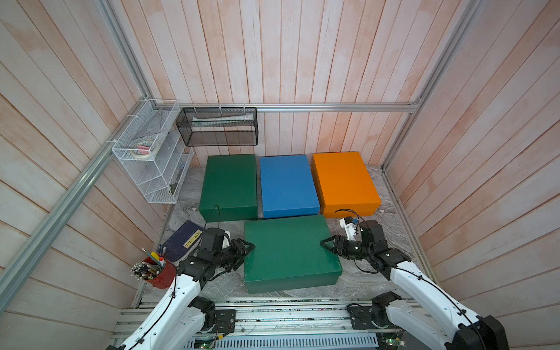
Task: Stack the shoeboxes
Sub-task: Pick up the shoebox from the center of the board.
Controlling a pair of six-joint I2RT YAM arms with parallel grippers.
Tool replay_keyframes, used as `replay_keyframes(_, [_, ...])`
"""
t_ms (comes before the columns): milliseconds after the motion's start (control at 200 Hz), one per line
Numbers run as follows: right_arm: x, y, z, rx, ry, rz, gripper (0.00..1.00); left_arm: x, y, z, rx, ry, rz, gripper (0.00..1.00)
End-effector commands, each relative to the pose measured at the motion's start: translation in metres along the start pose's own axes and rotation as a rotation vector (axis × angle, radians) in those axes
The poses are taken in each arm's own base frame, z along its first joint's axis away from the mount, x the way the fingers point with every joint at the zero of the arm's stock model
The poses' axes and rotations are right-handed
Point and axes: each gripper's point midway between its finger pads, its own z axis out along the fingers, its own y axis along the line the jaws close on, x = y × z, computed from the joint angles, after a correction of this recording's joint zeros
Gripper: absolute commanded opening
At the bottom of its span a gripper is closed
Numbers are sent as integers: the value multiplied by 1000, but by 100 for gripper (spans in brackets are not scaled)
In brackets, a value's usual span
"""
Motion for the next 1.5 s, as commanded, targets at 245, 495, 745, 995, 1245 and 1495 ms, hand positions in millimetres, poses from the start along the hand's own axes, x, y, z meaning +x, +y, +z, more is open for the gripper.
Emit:
replay_keyframes(245, [5,44,-11,-141,37,-73,58,3,-38,-17,84,16,19,57])
replay_keyframes(495, [-4,82,-22,-168,17,-130,57,4,-73,-40,150,2,53,57])
replay_keyframes(745, [-14,99,-34,-160,-29,-169,57,4,-96,-58,163,-35,99,57])
replay_keyframes(995, [-45,114,-34,-115,-91,-254,57,-17,-128,-60,156,-85,209,57])
replay_keyframes(1245, [-95,113,-26,-89,-142,-270,58,-61,-169,-54,81,-184,378,58])
replay_keyframes(1495, [-139,116,0,-154,-155,-250,58,-98,-210,-18,170,-139,403,60])
